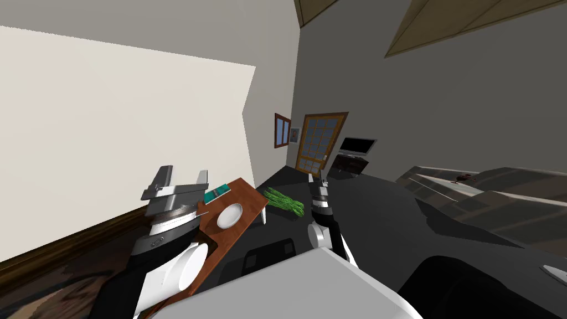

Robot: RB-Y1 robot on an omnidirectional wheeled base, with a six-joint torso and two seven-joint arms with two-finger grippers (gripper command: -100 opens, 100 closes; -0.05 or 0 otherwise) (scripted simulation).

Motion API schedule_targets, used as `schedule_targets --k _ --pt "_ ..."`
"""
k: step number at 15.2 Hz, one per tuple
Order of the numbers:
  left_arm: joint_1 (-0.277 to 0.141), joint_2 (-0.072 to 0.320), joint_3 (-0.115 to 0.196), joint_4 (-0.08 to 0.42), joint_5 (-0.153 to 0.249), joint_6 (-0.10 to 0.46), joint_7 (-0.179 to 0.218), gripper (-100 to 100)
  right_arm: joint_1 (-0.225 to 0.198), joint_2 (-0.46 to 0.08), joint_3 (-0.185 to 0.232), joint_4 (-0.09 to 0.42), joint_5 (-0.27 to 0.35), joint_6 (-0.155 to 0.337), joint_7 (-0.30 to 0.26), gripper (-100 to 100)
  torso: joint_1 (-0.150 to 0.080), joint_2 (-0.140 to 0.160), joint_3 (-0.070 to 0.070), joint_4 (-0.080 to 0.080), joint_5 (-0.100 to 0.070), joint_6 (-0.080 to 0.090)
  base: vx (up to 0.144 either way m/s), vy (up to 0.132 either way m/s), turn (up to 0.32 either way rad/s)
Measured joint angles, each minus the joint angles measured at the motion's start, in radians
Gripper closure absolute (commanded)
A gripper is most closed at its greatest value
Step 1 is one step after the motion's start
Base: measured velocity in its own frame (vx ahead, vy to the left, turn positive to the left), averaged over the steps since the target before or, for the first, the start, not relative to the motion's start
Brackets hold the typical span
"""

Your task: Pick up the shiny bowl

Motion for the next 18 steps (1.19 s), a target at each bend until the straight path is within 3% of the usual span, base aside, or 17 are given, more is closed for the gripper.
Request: schedule_targets --k 1,7,16,18 --pt "0.002 0.007 -0.003 0.014 -0.002 0.004 0.0 -100 0.0 0.0 0.0 0.0 0.0 0.0 0.0 0 0.0 0.0 0.0 0.0 0.0 0.0 0.015 -0.021 -0.058" --pt "-0.019 0.067 0.045 0.099 0.021 0.095 0.028 -100 0.0 0.0 0.0 0.0 0.0 0.0 0.0 0 -0.002 -0.002 -0.001 0.0 0.0 0.0 0.02 -0.025 -0.049" --pt "-0.046 0.099 0.096 0.232 0.043 0.228 0.059 -100 0.0 0.0 0.0 0.0 0.0 0.0 0.0 0 -0.002 -0.002 -0.001 0.0 0.0 0.0 0.019 -0.024 -0.056" --pt "-0.064 0.119 0.126 0.271 0.058 0.268 0.075 -100 0.0 0.0 0.0 0.0 0.0 0.0 0.0 0 -0.002 -0.002 -0.001 0.0 0.0 0.0 0.025 -0.029 -0.062"
